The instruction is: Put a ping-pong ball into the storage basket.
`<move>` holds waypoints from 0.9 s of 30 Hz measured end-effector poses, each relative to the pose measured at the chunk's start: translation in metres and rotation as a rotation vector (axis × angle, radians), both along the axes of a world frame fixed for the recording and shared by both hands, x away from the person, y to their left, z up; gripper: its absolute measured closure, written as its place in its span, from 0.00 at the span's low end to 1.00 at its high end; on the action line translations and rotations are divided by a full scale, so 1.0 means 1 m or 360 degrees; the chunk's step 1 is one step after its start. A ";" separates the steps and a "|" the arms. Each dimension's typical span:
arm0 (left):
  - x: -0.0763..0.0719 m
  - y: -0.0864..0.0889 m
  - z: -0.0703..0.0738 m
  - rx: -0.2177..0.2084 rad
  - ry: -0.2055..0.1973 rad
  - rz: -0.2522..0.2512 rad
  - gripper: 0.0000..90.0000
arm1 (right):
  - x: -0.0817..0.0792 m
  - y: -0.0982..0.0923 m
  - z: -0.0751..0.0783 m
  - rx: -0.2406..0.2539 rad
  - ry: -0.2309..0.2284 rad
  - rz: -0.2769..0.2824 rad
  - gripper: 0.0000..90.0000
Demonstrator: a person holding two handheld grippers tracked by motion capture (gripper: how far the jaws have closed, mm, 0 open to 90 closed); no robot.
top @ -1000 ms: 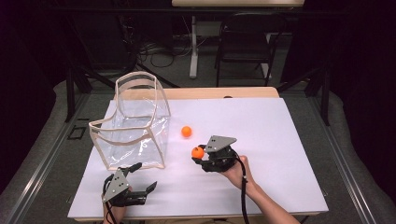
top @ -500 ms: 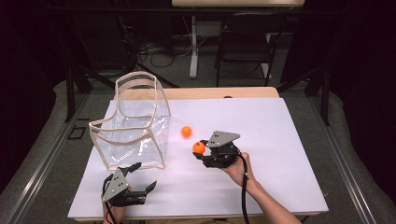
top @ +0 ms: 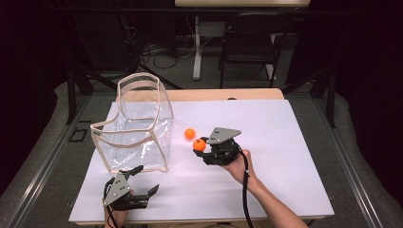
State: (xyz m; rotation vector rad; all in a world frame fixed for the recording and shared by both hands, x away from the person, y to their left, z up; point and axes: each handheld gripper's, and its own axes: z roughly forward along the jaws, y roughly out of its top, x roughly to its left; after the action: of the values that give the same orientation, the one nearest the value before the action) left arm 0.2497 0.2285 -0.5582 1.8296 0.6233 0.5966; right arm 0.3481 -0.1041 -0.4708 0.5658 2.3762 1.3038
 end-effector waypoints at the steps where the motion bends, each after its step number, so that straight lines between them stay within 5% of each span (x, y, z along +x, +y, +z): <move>1: 0.000 0.000 0.000 -0.0003 0.0000 0.0001 0.17 | 0.001 0.001 0.001 0.0000 -0.0007 0.0003 0.56; 27: 0.000 0.001 0.000 -0.0009 -0.0007 0.0006 0.17 | 0.019 0.010 0.022 0.0049 -0.0002 0.0025 0.56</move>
State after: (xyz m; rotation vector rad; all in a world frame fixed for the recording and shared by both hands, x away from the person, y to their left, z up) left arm 0.2498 0.2293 -0.5583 1.8216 0.6250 0.6010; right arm 0.3675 -0.0936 -0.4485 0.5558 2.3679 1.3493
